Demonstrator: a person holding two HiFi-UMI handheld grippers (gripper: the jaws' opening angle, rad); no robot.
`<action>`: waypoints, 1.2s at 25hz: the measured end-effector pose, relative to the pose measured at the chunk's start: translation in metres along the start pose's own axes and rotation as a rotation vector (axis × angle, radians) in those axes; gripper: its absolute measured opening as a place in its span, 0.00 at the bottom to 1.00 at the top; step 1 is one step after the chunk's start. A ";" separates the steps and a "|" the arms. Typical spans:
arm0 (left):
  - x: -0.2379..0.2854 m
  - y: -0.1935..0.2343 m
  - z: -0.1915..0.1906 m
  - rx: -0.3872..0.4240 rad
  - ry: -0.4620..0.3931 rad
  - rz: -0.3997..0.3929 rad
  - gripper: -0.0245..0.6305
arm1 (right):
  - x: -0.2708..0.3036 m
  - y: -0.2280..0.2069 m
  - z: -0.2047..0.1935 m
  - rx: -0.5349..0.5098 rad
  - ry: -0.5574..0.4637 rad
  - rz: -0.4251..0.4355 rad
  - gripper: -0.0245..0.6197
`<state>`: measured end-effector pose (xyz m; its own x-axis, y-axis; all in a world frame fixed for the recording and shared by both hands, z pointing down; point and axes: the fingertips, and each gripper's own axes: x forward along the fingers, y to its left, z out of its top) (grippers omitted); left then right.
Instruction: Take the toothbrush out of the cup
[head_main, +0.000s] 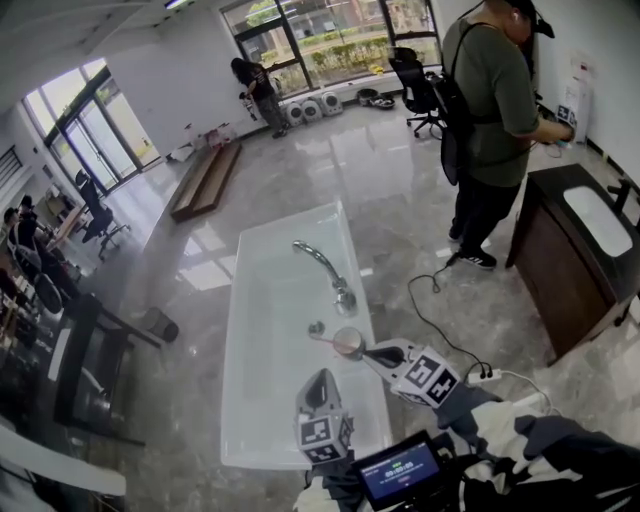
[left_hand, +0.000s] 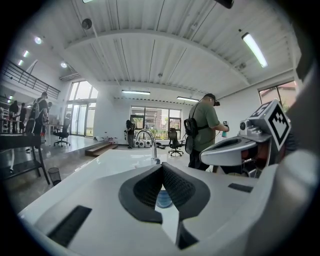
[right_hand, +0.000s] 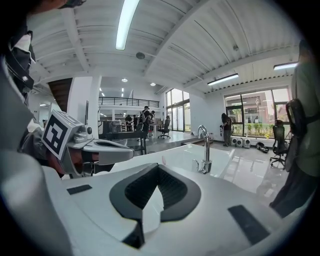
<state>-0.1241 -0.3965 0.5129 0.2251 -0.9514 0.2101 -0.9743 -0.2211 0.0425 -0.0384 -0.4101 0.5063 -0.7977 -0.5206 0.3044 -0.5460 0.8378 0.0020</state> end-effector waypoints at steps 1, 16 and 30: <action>-0.002 0.001 -0.002 -0.003 0.001 0.003 0.04 | 0.001 0.000 -0.002 0.000 0.004 -0.001 0.02; -0.013 0.025 -0.018 -0.040 0.029 0.075 0.04 | 0.089 -0.008 -0.034 -0.074 0.211 0.031 0.37; -0.022 0.025 -0.019 -0.030 0.053 0.112 0.04 | 0.153 -0.020 -0.053 -0.270 0.376 0.096 0.37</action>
<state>-0.1539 -0.3766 0.5283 0.1150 -0.9571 0.2660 -0.9933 -0.1069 0.0449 -0.1357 -0.4981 0.6034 -0.6657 -0.3847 0.6394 -0.3482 0.9180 0.1897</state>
